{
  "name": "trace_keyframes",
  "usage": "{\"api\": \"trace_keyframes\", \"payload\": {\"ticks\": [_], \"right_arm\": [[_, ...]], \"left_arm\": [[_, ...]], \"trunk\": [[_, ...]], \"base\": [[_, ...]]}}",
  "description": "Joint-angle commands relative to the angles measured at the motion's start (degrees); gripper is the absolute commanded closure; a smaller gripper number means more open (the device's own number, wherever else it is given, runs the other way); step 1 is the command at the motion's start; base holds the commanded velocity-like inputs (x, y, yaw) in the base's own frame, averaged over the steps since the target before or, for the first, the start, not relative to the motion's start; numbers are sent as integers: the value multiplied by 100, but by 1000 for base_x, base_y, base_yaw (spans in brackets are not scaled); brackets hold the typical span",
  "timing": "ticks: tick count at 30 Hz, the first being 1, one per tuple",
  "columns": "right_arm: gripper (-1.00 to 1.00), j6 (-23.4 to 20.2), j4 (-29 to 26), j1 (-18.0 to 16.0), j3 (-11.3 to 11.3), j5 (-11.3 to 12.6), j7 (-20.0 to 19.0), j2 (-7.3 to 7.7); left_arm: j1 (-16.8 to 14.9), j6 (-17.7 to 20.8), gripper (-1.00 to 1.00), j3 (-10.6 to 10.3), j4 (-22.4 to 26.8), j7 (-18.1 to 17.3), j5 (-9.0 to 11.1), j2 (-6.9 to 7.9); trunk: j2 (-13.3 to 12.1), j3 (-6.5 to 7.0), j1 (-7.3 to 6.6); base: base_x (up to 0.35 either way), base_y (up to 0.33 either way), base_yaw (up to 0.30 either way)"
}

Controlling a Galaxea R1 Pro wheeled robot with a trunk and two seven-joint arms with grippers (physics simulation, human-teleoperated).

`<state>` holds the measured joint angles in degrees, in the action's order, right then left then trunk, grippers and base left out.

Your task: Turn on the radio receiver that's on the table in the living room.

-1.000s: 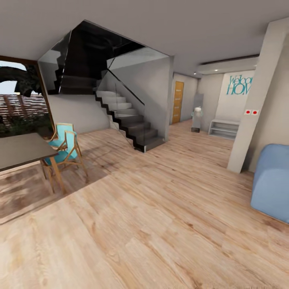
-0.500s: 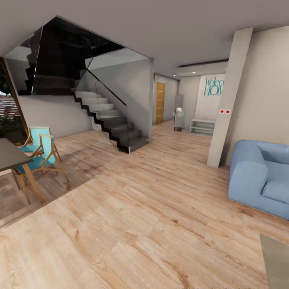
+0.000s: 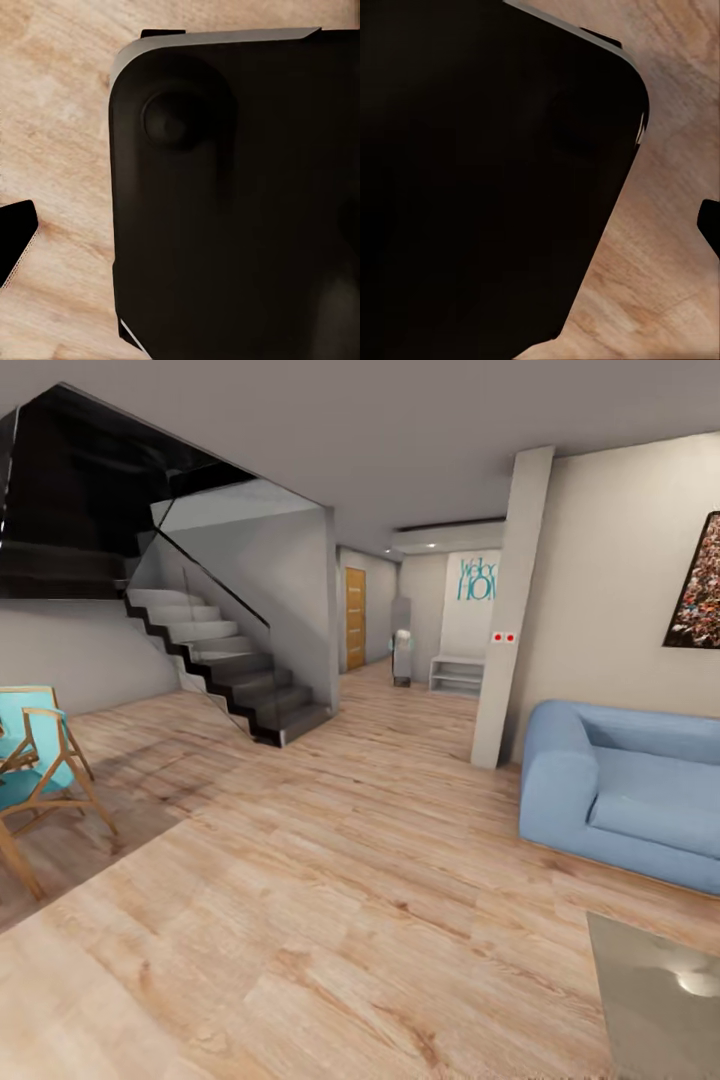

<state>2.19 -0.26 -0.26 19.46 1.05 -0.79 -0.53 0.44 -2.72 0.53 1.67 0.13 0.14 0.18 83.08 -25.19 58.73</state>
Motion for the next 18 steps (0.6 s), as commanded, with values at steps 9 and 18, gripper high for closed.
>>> {"api": "trace_keyframes", "payload": {"ticks": [9,18], "right_arm": [[-100,-8,0,0,5,0,8,-3],[-100,-8,0,0,5,0,9,-9]], "left_arm": [[0,-2,-100,-8,0,-23,-5,0],[0,0,-100,-9,0,-30,-6,0]], "trunk": [[0,8,0],[0,8,0]], "base": [[171,0,-102],[318,0,-3]]}}
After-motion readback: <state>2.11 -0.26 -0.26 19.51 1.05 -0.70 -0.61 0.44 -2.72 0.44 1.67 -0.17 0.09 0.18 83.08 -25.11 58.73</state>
